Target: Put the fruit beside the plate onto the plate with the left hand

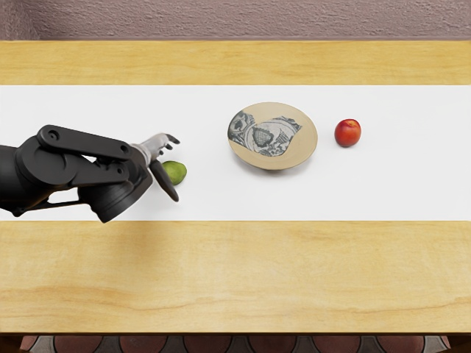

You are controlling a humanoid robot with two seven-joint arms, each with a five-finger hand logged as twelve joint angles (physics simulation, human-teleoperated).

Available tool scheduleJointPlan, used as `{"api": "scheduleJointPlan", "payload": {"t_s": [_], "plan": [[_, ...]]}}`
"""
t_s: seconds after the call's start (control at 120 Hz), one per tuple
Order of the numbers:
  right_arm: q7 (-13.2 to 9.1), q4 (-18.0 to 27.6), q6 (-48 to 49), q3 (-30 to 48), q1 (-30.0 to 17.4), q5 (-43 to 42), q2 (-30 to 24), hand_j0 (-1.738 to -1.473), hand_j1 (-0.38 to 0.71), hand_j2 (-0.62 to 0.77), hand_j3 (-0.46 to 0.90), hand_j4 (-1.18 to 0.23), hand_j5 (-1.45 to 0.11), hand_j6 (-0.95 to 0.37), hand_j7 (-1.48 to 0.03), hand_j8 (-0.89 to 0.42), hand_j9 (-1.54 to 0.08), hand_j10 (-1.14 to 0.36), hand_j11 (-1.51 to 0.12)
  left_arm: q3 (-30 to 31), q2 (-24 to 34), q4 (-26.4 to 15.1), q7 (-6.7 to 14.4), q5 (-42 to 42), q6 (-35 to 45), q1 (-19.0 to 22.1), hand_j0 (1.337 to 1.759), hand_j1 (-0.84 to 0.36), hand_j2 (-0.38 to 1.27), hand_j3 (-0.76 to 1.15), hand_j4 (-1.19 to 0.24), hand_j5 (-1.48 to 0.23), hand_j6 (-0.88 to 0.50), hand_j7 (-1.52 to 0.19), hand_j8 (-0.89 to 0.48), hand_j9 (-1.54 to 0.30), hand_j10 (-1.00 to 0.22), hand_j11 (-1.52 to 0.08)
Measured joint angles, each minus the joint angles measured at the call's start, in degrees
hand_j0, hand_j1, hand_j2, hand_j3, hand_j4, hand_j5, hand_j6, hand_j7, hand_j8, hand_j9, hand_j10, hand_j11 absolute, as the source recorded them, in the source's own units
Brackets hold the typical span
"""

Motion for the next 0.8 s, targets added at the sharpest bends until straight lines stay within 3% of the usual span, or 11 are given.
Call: {"api": "scheduleJointPlan", "payload": {"t_s": [0.8], "plan": [[0.0,0.0,0.0,0.0,0.0,0.0,0.0,-1.658,-0.33,0.0,0.0,-0.02,-0.02,-0.02,-0.02,-0.02,-0.02,-0.02,-0.02,0.3,-3.0,3.2,0.0,1.6,0.0,1.2,1.658,-0.17,0.08,0.0,-0.43,-0.56,-0.43,-0.56,-0.43,-0.56,-0.43,-0.56]]}}
